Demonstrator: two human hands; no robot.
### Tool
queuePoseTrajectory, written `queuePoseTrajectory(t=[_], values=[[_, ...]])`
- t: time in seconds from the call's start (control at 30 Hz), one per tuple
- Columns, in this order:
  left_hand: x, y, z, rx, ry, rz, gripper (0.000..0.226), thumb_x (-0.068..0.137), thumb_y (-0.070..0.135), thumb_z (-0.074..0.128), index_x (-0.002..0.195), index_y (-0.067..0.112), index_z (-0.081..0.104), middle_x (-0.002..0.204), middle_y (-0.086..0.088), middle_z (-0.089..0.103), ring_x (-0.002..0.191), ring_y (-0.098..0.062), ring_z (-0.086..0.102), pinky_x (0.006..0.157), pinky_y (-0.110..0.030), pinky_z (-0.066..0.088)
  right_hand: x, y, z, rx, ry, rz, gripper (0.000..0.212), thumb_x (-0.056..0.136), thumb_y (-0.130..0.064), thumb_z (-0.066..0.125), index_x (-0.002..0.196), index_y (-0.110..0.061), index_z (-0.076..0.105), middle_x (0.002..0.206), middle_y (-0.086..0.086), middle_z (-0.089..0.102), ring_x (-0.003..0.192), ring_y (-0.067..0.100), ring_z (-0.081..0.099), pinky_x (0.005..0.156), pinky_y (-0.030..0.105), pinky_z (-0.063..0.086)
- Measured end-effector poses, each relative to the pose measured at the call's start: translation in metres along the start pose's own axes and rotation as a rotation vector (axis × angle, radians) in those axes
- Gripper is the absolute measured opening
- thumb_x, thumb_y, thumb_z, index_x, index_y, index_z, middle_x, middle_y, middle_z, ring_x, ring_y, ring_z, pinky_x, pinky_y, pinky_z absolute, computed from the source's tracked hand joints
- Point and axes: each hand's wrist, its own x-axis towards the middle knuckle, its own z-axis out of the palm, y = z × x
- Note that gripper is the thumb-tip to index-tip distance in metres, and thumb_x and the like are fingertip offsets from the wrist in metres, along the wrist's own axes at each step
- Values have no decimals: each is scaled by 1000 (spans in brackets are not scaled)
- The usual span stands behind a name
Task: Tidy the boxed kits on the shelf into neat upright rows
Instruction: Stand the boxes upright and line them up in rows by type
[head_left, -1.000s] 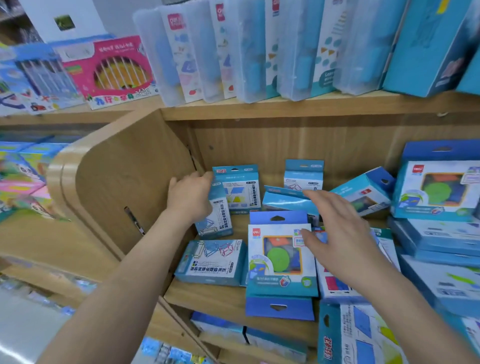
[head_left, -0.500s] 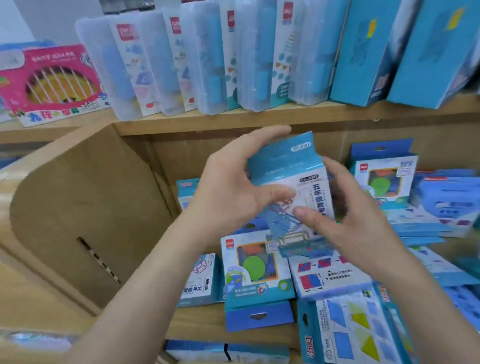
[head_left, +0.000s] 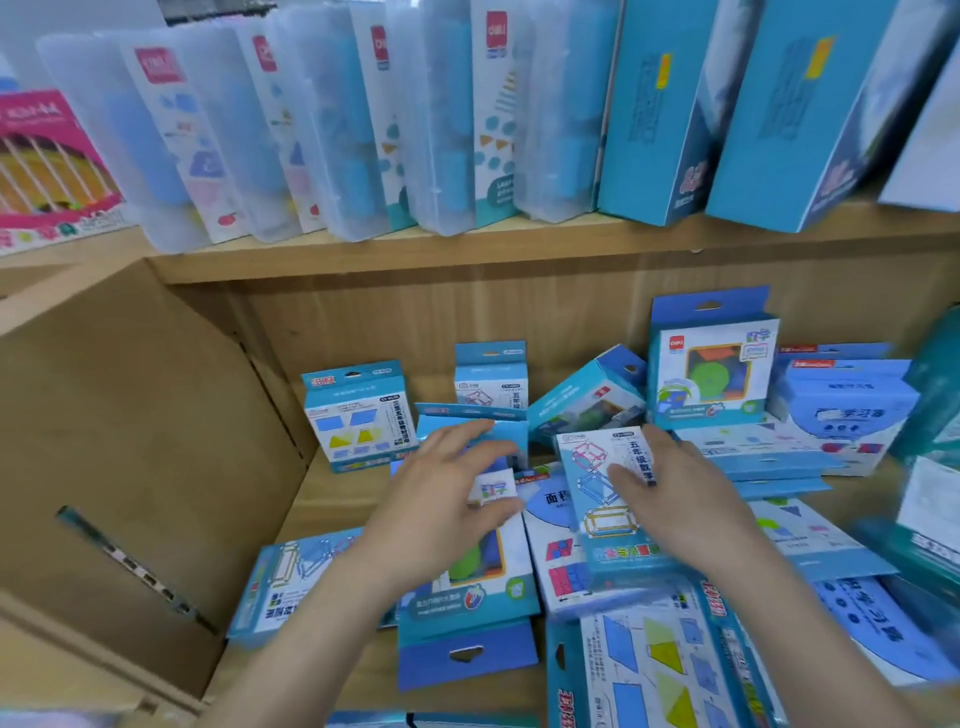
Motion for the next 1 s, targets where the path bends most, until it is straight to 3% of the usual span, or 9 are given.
queuePoseTrajectory(t=[0.1,0.17,0.27,0.37,0.5,0.6,0.73,0.83,1.0], values=[[3,-18,-15,-89,253,-87,35,87,32,65,121,26,60,125,12,53,117,-3,43,99,-18,34,-5,-12,-13,-67,99,-50,59,91,-43,50,143,-21,33,132,10,49,123,31,43,93,42,42],[6,-45,-26,-40,389,-217,28,85,21,67,112,20,64,115,5,60,109,-14,52,90,-22,39,-8,-33,-25,-1,171,-151,57,91,-38,53,143,-23,36,131,8,50,122,28,44,90,38,41],[8,-91,-32,33,358,-464,37,81,15,68,117,17,62,119,-7,59,111,-27,53,94,-30,38,-3,-78,-30,71,156,-344,48,91,-33,55,138,-28,43,128,3,53,120,21,48,84,30,36],[5,-118,-28,-84,284,-631,52,83,13,66,132,19,51,125,-12,53,114,-27,50,97,-30,37,17,-135,-10,92,15,-533,49,90,-32,56,137,-30,42,131,1,53,121,18,49,93,30,38],[5,-128,-23,-123,264,-635,66,83,9,62,143,23,37,129,-13,48,118,-28,48,99,-29,36,59,-194,38,-100,-136,-667,60,88,-24,58,143,-24,33,135,7,48,123,26,47,98,37,41],[6,-131,-24,-130,229,-633,69,87,10,59,147,23,28,136,-10,42,121,-25,47,100,-29,38,79,-217,65,-308,-173,-664,60,88,-21,59,142,-22,32,127,10,48,116,32,51,88,39,45],[2,-133,-26,-129,245,-607,68,87,9,59,147,21,29,136,-7,42,120,-21,49,99,-26,39,84,-233,79,-503,-82,-697,41,85,-25,66,122,-13,50,115,12,51,104,34,56,72,37,45],[-5,-134,-26,-67,268,-584,66,86,5,57,146,19,32,141,-7,38,124,-23,46,104,-27,37,87,-236,82,-544,-103,-684,31,83,-31,70,105,-12,58,108,11,57,95,30,57,69,35,46],[-10,-132,-27,-42,280,-590,63,89,6,57,146,16,32,150,-6,24,134,-22,35,111,-32,34,88,-239,90,-601,-142,-635,43,81,-39,71,116,-20,55,113,4,62,100,26,60,65,33,43]])
